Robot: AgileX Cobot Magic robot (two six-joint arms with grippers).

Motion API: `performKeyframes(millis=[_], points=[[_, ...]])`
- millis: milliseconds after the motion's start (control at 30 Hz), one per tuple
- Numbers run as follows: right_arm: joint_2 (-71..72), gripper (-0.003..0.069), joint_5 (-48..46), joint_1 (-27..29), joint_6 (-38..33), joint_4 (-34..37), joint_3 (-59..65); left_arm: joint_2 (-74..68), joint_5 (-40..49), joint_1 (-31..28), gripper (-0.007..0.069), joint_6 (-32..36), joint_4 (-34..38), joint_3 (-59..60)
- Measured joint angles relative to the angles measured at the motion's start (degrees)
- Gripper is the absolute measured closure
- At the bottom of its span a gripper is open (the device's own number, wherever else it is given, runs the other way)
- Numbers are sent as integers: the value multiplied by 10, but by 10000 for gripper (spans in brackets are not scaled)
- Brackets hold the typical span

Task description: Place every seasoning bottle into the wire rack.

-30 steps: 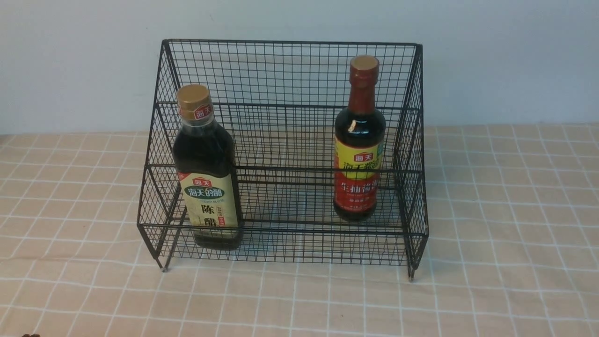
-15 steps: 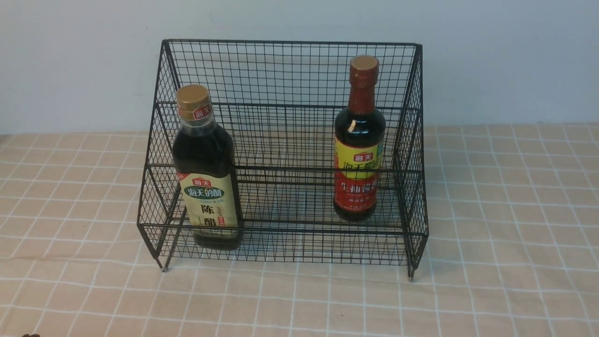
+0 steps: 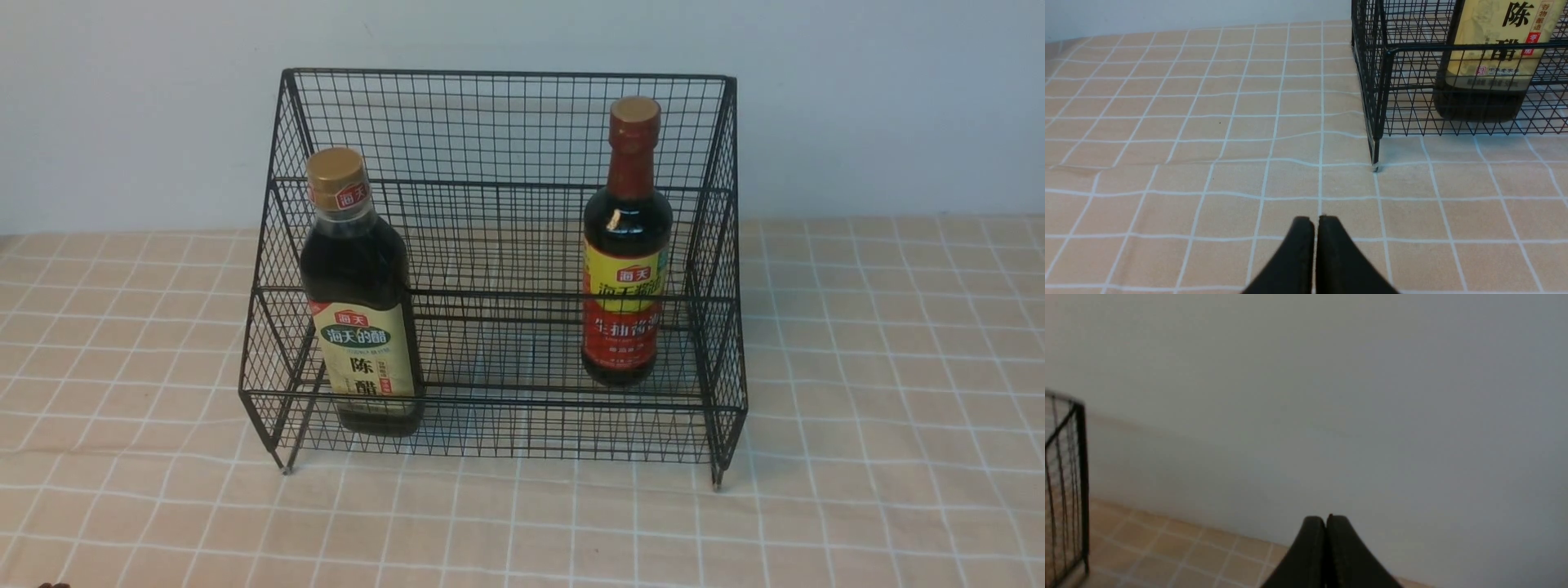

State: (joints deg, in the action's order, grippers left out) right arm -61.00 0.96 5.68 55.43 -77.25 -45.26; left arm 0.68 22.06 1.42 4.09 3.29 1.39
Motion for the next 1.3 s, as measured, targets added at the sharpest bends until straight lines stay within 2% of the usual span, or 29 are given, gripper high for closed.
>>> performKeyframes(millis=[67,100,167,200,233,300,367,500,667,767,800,833,933,967,1000,1033,1067,1133,1167,1300], points=[[0,669,16,0,-61,-134,10,0,0,0,631,0,0,0],[0,669,18,0,-74,-143,9,0,0,0,631,0,0,0],[0,669,15,-1,-175,-205,10,0,0,0,631,0,0,0],[0,669,11,-1,-193,-207,10,0,0,0,631,0,0,0],[0,669,-6,-1,-245,-217,10,0,0,0,631,0,0,0],[0,669,-21,-1,-283,-215,10,0,0,0,631,0,0,0],[0,669,-25,-1,-290,-205,11,0,0,0,631,0,0,0],[0,669,-30,-1,-260,-179,31,0,0,0,631,0,0,0],[0,669,-41,-1,-195,-151,69,0,0,0,631,0,0,0],[0,669,-38,-1,-59,-80,90,0,0,0,631,0,0,0],[0,669,-35,-1,-42,-71,91,0,0,0,631,0,0,0],[0,669,-23,-1,21,-32,93,0,0,0,631,0,0,0],[0,669,33,-1,158,18,94,0,0,0,631,0,0,0],[0,669,44,-1,179,19,94,0,0,0,631,0,0,0],[0,669,87,-1,252,27,94,0,0,0,631,0,0,0],[0,669,108,-1,282,27,94,0,0,0,631,0,0,0],[0,669,170,-1,356,20,94,0,0,0,631,0,0,0],[0,669,207,-1,387,6,94,0,0,0,631,0,0,0],[0,669,248,-1,405,-27,94,0,0,0,631,0,0,0],[0,669,301,-1,407,-95,94,0,0,0,631,0,0,0]])
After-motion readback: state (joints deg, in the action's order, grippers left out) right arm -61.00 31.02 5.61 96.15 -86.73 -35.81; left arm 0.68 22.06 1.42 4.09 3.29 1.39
